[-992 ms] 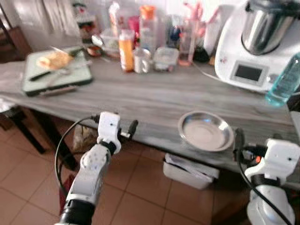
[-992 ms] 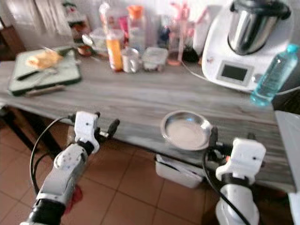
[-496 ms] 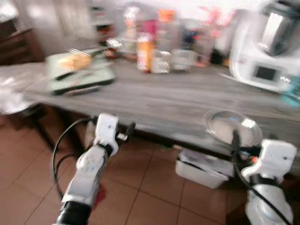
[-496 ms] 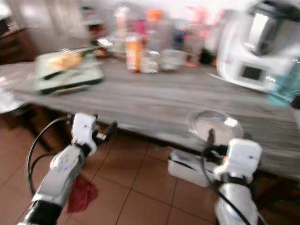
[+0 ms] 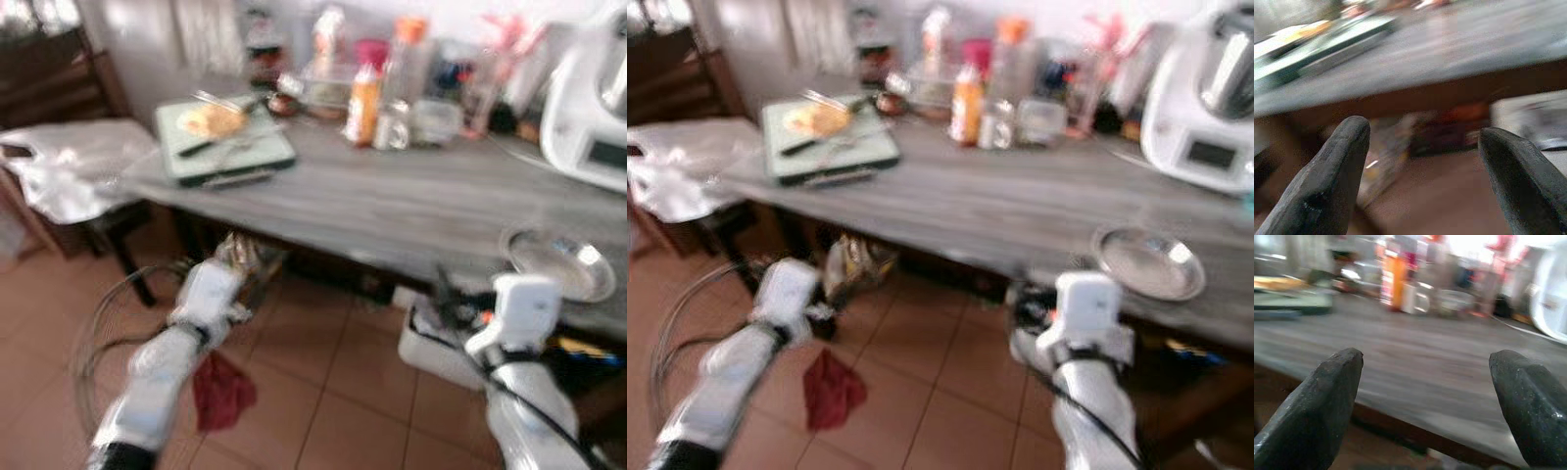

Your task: Setting the table

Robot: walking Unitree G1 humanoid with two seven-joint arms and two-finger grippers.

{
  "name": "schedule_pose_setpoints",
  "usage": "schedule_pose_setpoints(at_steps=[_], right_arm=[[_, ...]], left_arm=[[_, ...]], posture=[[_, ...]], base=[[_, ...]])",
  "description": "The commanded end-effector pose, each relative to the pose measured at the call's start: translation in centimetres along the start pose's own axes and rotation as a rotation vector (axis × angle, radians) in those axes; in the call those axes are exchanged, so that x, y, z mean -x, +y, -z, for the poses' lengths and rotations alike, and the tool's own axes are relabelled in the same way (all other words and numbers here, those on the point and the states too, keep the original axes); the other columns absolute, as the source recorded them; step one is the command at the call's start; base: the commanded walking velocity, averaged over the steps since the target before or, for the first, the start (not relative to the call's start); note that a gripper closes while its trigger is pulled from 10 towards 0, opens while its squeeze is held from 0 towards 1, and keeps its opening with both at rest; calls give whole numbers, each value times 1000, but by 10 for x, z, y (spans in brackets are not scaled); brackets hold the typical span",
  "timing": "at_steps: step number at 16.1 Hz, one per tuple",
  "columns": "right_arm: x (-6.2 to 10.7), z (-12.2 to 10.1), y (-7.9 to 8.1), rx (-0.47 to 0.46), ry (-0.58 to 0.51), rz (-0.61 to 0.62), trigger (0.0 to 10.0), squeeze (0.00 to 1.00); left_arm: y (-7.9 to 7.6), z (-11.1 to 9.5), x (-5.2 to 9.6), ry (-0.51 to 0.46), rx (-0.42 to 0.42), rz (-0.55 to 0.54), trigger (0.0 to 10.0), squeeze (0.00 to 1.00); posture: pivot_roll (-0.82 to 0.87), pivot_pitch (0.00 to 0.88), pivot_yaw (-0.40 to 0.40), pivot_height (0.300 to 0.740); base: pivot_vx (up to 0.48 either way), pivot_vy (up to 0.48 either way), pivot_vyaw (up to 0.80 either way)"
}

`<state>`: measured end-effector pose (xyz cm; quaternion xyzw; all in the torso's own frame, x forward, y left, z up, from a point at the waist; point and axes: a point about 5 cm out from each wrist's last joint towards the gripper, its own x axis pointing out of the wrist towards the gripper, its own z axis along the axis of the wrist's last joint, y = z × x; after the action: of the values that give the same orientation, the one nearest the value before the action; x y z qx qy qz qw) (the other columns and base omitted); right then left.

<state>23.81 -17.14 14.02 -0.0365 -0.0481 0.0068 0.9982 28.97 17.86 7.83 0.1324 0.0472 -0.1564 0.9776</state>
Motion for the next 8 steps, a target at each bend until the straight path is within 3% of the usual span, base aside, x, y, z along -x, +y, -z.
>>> schedule_pose_setpoints(at_steps=[1, 5, 8], right_arm=[[1, 3, -8, 22, 15, 6, 10000, 0], [3, 12, -7, -31, 32, 68, 10000, 0], [13, 17, -9, -35, 39, 134, 10000, 0]], left_arm=[[-6, 1, 0, 6, 0, -6, 10000, 0], [7, 21, 31, 59, 3, -100, 10000, 0], [13, 25, 41, 77, -1, -109, 10000, 0]], posture=[[99, 12, -11, 740], [143, 27, -18, 740], [157, 34, -20, 740]], base=[[0, 0, 0], [0, 0, 0], [0, 0, 0]])
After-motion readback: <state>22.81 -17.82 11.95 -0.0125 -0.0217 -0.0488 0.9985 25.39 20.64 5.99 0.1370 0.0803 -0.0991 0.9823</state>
